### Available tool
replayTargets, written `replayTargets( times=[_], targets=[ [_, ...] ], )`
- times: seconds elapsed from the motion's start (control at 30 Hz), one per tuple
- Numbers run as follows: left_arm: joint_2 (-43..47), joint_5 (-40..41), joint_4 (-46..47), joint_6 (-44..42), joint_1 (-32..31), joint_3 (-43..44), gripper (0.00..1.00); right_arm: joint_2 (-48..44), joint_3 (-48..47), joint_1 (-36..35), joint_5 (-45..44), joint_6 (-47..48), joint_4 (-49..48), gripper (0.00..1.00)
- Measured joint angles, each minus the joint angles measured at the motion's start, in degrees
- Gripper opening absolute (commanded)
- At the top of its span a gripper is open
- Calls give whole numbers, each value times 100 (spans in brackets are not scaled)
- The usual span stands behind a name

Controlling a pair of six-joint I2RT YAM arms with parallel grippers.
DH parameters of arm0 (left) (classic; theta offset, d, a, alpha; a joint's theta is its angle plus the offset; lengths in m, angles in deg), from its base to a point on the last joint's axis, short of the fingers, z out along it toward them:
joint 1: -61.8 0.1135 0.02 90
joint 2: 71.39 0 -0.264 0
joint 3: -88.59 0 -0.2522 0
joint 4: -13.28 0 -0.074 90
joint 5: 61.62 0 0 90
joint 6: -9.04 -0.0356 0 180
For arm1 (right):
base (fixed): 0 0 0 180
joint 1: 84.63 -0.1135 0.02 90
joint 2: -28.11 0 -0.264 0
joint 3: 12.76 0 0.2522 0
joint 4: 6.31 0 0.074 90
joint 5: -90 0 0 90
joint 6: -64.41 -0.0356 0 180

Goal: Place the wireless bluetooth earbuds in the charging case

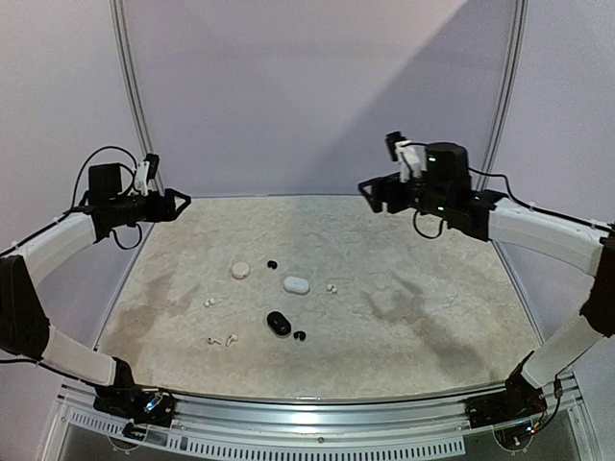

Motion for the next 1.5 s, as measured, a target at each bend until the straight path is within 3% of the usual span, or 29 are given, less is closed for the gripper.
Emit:
replayTargets(
  times=[0.17,0.4,0.77,0.87,1.3,1.5],
  targets=[
    [603,-107,-529,1128,-92,-789,89,1775,-1816,-1134,162,623,1150,91],
    [1246,-275,-721,1665,-520,-1410,90,3829,-3244,-1766,413,1572,2446,99],
    [1515,-284,-807,1799,-546,-1600,90,4568,-3637,-1626,407,2144,3047,97],
    [1515,-286,-876,1794,-546,-1628,91,4649,-3637,-1598,444,2127,3097,90],
    [1499,-319,-885,1781,-546,-1628,87,4857,-3729,-1458,695,2205,3051,36],
    [1499,-492,-887,1687,-549,-1622,77,4854,-3849,-1458,573,2393,3104,30]
  ],
)
